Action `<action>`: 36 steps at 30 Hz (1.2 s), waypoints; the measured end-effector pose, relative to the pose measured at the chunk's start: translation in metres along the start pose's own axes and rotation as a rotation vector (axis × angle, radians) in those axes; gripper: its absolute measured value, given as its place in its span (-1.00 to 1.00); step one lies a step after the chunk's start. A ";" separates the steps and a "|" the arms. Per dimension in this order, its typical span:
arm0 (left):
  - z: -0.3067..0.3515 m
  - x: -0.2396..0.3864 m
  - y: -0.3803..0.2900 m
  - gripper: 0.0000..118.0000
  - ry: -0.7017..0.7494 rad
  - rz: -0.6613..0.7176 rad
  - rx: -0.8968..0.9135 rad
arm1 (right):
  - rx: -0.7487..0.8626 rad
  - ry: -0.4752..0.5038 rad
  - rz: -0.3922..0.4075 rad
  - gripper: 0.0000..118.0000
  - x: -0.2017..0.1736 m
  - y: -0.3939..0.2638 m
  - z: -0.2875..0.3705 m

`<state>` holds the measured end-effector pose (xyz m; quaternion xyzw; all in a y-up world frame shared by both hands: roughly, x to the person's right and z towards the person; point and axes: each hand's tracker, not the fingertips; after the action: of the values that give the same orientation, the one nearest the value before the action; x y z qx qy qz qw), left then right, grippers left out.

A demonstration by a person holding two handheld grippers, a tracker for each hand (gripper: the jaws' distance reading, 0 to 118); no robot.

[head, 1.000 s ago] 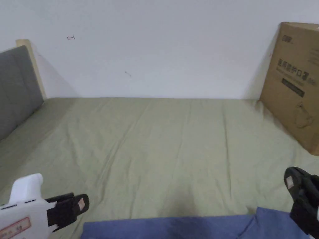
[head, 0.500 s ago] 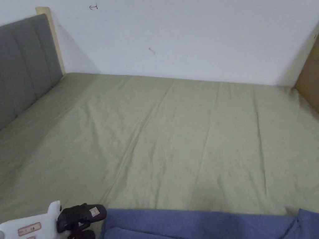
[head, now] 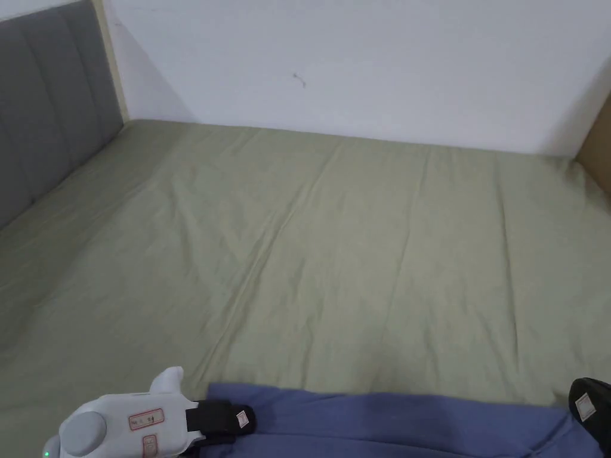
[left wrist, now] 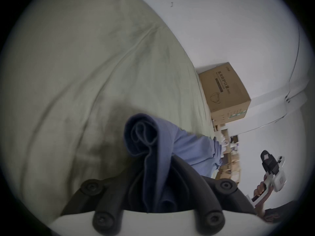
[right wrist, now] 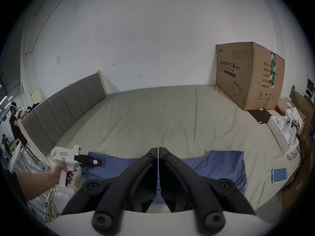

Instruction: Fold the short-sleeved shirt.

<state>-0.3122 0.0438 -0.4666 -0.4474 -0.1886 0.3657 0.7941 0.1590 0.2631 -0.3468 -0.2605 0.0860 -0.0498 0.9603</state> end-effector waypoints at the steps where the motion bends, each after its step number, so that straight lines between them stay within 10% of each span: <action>1: 0.013 0.014 0.001 -0.92 0.009 -0.028 0.002 | -0.001 0.002 0.003 -0.97 0.002 0.000 0.001; 9: 0.090 0.077 -0.002 -0.91 0.640 -0.481 0.038 | 0.002 -0.002 -0.087 -0.97 0.027 -0.012 0.013; 15: 0.037 0.163 -0.015 -0.88 0.163 -0.258 0.004 | -0.026 -0.012 -0.154 -0.97 0.048 -0.029 0.023; 17: -0.008 0.195 -0.020 -0.44 0.077 -0.288 -0.067 | -0.025 -0.014 -0.179 -0.97 0.055 -0.031 0.029; 19: -0.040 0.224 -0.027 0.85 0.044 -0.344 -0.152 | -0.027 -0.020 -0.189 -0.97 0.061 -0.033 0.035; 20: -0.053 0.238 -0.032 1.00 0.031 -0.366 -0.191 | -0.030 -0.030 -0.189 -0.97 0.064 -0.033 0.038; 27: -0.022 0.233 -0.027 0.82 0.153 -0.417 -0.067 | -0.021 -0.061 -0.202 -0.97 0.084 -0.042 0.049; 28: -0.017 0.225 -0.027 0.61 0.191 -0.421 -0.068 | -0.027 -0.060 -0.212 -0.97 0.087 -0.043 0.048; 29: -0.013 0.219 -0.026 0.16 0.220 -0.432 -0.071 | -0.035 -0.059 -0.223 -0.97 0.089 -0.045 0.046; 30: -0.009 0.212 -0.029 -0.70 0.252 -0.455 -0.061 | -0.042 -0.060 -0.234 -0.97 0.092 -0.046 0.044; 31: -0.009 0.207 -0.034 -0.97 0.292 -0.470 -0.048 | -0.046 -0.060 -0.242 -0.97 0.094 -0.047 0.043; 36: -0.045 0.203 -0.055 -0.96 0.279 -0.504 -0.154 | -0.052 -0.051 -0.258 -0.97 0.097 -0.050 0.042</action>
<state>-0.1272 0.1522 -0.4492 -0.4914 -0.2099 0.0765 0.8418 0.2593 0.2270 -0.2995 -0.2953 0.0287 -0.1641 0.9408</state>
